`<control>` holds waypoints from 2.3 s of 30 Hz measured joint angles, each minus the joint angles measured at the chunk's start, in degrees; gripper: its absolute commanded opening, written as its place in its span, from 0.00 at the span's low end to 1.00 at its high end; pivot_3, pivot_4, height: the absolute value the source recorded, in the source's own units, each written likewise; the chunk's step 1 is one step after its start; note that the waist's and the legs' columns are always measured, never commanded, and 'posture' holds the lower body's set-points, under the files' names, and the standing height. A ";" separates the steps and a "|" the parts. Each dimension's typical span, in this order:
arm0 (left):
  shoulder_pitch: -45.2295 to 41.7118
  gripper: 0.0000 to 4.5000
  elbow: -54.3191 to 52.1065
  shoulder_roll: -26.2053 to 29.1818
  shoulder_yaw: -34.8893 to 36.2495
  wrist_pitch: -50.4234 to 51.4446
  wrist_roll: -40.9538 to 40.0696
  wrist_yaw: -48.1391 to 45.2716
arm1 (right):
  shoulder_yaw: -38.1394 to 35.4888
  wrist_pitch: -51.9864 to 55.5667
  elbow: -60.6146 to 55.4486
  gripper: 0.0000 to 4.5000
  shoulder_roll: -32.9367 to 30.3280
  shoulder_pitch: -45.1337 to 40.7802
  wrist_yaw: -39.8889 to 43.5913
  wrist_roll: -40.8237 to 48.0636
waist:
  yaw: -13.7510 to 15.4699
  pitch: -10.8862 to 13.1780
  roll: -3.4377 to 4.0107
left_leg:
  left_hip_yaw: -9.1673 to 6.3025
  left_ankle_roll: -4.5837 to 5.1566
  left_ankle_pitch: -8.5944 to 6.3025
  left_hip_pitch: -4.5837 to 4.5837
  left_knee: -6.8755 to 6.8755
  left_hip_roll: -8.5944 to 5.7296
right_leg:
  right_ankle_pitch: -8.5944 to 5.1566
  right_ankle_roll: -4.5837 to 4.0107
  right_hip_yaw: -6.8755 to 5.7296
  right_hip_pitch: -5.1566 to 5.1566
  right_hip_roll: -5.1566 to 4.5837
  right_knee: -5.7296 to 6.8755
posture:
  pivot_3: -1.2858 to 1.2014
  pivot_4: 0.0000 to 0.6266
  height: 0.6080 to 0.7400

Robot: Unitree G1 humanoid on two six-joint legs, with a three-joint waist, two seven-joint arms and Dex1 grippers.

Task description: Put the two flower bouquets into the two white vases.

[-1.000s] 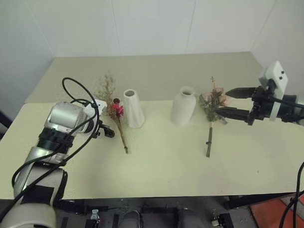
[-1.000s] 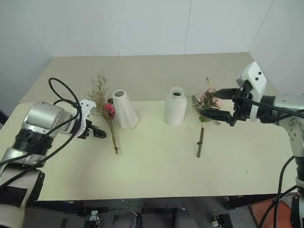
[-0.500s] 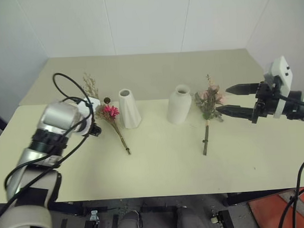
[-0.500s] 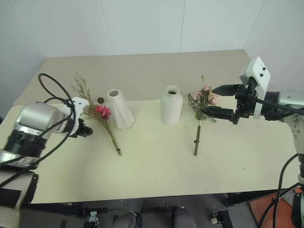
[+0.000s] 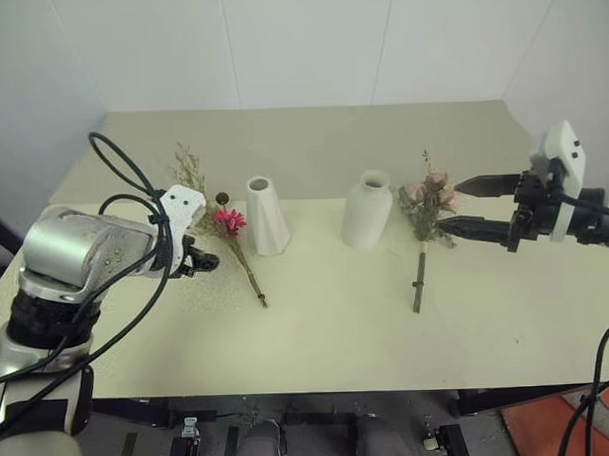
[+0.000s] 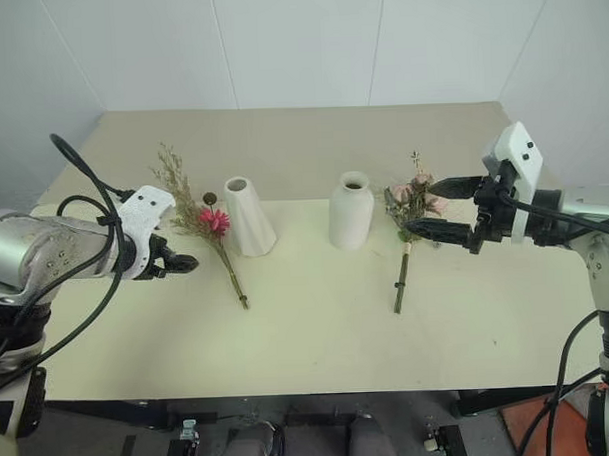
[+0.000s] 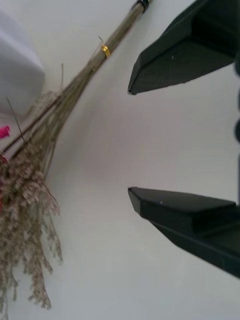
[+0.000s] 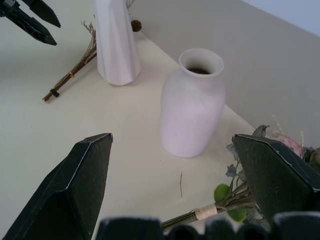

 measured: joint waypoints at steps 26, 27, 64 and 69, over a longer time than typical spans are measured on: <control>-10.75 1.00 28.59 -13.82 0.27 0.00 -33.41 46.13 | -4.73 0.04 -5.80 1.00 2.86 6.16 -4.66 4.05 | -0.01 -0.01 -0.01 | 0.03 -0.01 0.00 0.04 0.09 -0.15 | 0.10 0.07 0.30 -0.03 -0.04 0.04 | 0.52 0.24 1.00; -10.43 1.00 28.59 -14.36 0.30 0.00 -32.86 46.50 | -4.73 0.04 -5.80 1.00 2.87 6.15 -4.75 4.11 | -0.02 -0.01 -0.01 | 0.04 -0.01 0.00 0.04 0.09 -0.15 | 0.10 0.07 0.31 -0.03 -0.04 0.03 | 0.52 0.24 1.00; -4.75 0.01 12.79 -14.15 17.41 -40.46 9.74 12.91 | -4.81 1.29 -7.73 1.00 2.88 4.94 -7.77 6.59 | 0.16 -0.05 -0.05 | 0.33 -0.06 -0.01 0.05 0.09 -0.15 | 0.22 0.14 0.48 0.00 -0.04 -0.10 | 0.52 0.24 1.00; -7.52 0.01 11.91 -18.38 15.33 -52.96 12.22 5.05 | -4.62 1.36 -7.95 1.00 3.34 4.25 -8.33 6.66 | 0.19 -0.05 -0.05 | 0.36 -0.05 -0.01 -0.01 0.11 -0.16 | 0.26 0.21 0.48 0.01 -0.05 -0.20 | 0.52 0.24 1.00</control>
